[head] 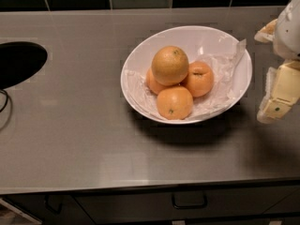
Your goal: Pick orange from white bowl
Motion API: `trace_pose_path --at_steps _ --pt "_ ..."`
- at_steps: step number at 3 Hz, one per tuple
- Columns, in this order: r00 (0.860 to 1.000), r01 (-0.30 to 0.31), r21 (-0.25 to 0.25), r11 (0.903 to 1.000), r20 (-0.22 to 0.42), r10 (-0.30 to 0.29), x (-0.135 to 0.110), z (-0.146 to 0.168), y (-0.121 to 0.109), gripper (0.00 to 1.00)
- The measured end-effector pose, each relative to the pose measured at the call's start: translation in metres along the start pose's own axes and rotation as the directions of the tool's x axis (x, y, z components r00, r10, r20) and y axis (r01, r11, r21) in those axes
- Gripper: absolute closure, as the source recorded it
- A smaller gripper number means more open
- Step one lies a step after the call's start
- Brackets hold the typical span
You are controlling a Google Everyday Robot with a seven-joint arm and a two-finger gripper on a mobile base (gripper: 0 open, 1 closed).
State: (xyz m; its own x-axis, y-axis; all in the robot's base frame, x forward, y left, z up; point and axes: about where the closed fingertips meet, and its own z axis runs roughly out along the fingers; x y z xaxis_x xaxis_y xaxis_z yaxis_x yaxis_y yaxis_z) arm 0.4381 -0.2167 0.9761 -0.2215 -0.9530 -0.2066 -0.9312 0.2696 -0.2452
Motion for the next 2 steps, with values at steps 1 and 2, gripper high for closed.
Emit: trace_pose_path --at_steps 1,2 --pt "1.0 0.001 0.0 1.0 0.0 -0.001 0.0 0.0 0.0 0.0" --pt "0.999 0.051 0.014 0.9986 0.013 -0.052 -0.018 -0.007 0.0 0.0"
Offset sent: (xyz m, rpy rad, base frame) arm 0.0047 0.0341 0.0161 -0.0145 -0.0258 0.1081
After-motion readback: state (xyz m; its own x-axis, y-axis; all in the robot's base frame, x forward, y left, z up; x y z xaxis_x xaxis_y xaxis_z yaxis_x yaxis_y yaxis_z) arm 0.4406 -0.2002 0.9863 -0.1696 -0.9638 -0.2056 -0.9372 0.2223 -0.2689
